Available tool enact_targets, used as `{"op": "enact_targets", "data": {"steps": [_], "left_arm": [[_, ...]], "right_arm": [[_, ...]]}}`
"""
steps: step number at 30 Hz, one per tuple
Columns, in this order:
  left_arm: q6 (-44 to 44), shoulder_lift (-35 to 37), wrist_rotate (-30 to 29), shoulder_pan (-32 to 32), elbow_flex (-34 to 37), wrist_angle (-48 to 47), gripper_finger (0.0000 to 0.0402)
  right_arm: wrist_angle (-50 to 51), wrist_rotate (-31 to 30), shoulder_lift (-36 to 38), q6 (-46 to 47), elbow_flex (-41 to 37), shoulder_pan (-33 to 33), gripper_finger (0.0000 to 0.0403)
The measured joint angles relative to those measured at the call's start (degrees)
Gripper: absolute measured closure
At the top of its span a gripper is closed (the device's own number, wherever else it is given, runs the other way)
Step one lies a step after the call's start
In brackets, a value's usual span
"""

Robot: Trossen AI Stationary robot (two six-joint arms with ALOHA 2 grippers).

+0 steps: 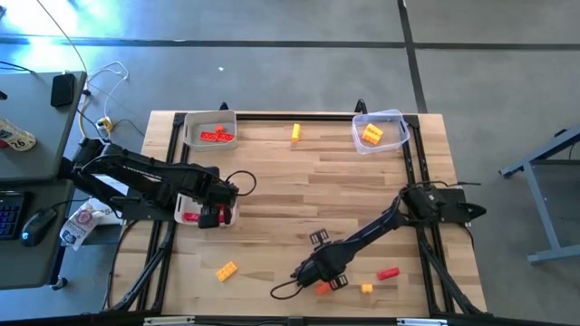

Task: Sort & place blocks by color
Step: Put the orange game piece into the gray bin

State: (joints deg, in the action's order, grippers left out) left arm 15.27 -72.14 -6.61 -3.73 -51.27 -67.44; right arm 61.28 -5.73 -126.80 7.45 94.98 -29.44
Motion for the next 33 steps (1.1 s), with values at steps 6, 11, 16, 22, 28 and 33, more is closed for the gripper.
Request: {"op": "enact_targets", "data": {"steps": [6, 11, 16, 22, 28, 33], "left_arm": [[0.0, 0.2, 0.6, 0.0, 0.0, -0.3, 0.0208], [0.0, 1.4, 1.3, 0.0, -0.7, -0.3, 0.0208], [-0.8, 2.7, 1.3, 0.0, -3.4, 0.2, 0.0208], [-4.7, 2.9, 1.3, 0.0, -6.1, 7.1, 0.0208], [-11.0, 2.9, 1.3, 0.0, -6.3, 18.0, 0.0208], [-13.8, 2.9, 1.3, 0.0, -6.2, 25.4, 0.0208]], "right_arm": [[-0.8, -0.2, 0.8, 2.2, -0.3, 1.4, 0.0293], [-2.2, -4.9, 4.0, 5.1, -0.4, 3.0, 0.0293], [-5.5, -7.2, 6.3, 6.7, -0.4, 4.9, 0.0293], [-9.2, -13.8, 8.6, 6.6, -0.3, 7.4, 0.0293], [-14.0, -17.2, 11.5, 5.7, -0.3, 9.3, 0.0293], [-18.2, -21.0, 14.0, 3.0, -0.3, 9.7, 0.0293]]}}
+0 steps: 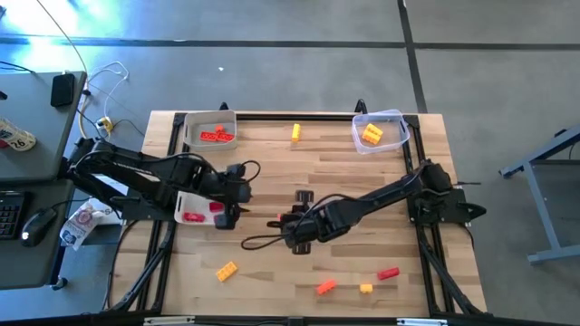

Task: Sort & place blocks by color
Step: Put the orange game piece into the gray bin

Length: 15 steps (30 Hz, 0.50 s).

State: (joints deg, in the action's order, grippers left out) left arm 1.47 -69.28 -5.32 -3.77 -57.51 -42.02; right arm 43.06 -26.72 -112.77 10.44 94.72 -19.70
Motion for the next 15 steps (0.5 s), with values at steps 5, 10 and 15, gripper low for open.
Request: {"op": "enact_targets", "data": {"steps": [5, 10, 15], "left_arm": [[-1.2, 0.0, 0.0, 0.0, 0.0, 7.3, 0.0208], [-2.3, 0.0, 0.2, 0.0, 0.0, 12.8, 0.0208], [-2.3, 0.0, 0.4, 0.0, 0.0, 16.2, 0.0208]], "right_arm": [[-1.7, -3.6, 2.1, -0.5, 0.0, 0.1, 0.0293], [-3.8, -5.5, 3.0, -0.5, 0.0, 0.2, 0.0293], [-6.1, -7.8, 4.0, -0.2, 0.0, 0.3, 0.0293]]}}
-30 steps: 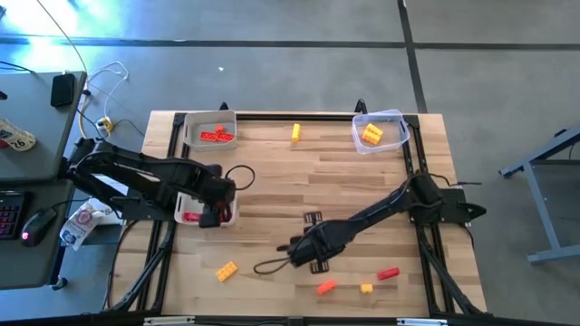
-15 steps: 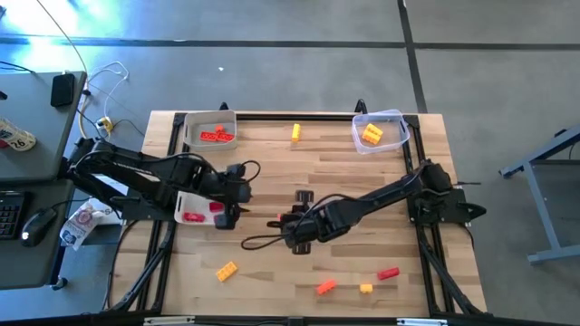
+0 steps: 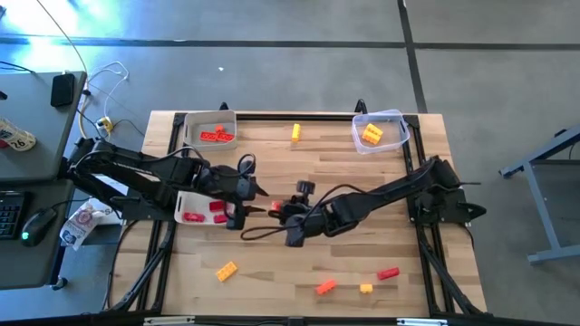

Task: Sort & place blocks by color
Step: Put the orange game piece into the gray bin

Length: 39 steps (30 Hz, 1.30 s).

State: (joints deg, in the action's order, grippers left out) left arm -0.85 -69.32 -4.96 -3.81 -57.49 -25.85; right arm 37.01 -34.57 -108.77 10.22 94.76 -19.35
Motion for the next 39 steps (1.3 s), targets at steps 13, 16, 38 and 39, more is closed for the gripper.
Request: {"op": "enact_targets", "data": {"steps": [13, 16, 38, 39], "left_arm": [[-0.9, 0.0, -1.0, -1.5, 0.0, 2.9, 0.0208], [-0.9, 0.0, -2.8, -1.6, 0.0, 2.9, 0.0208], [-2.4, -1.0, -6.2, -1.5, 0.0, 3.0, 0.0216], [-2.4, -1.0, -6.2, -1.5, 0.0, 3.0, 0.0222]], "right_arm": [[-4.5, -0.5, 0.1, -0.2, 0.0, 1.7, 0.0293], [-4.9, 0.6, 0.1, 0.3, 0.0, 1.9, 0.0293], [-9.3, 3.5, 0.1, 0.3, 0.0, 2.6, 0.0293], [-9.3, 3.4, 0.1, 0.3, 0.0, 2.6, 0.0293]]}}
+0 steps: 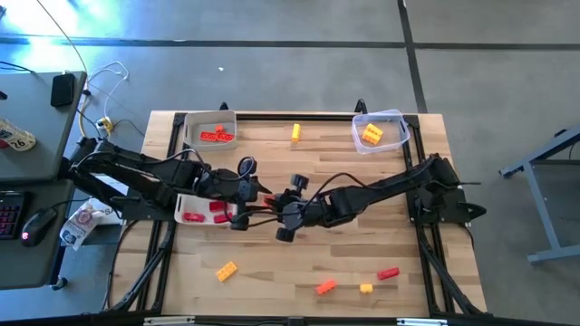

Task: Sort & place blocks by color
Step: Put the orange game piece into the gray bin

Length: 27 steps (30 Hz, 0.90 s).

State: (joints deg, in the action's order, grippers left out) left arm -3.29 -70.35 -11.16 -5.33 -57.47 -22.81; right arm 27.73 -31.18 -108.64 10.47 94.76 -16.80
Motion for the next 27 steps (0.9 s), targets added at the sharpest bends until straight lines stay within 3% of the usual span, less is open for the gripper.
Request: {"op": "enact_targets", "data": {"steps": [7, 18, 27], "left_arm": [[-1.9, 0.0, 1.5, 0.0, 0.0, -0.1, 0.029], [-3.0, 0.0, 1.3, 0.3, 0.0, -4.4, 0.029], [-4.5, 0.3, -3.7, 5.9, 0.0, -11.8, 0.029]], "right_arm": [[0.0, 0.4, 0.0, 0.3, 0.0, 0.2, 0.0293], [0.5, 4.9, 0.0, 1.7, 0.0, 0.8, 0.0212], [10.2, 7.3, 0.0, 8.2, 0.0, 0.7, 0.0189]]}}
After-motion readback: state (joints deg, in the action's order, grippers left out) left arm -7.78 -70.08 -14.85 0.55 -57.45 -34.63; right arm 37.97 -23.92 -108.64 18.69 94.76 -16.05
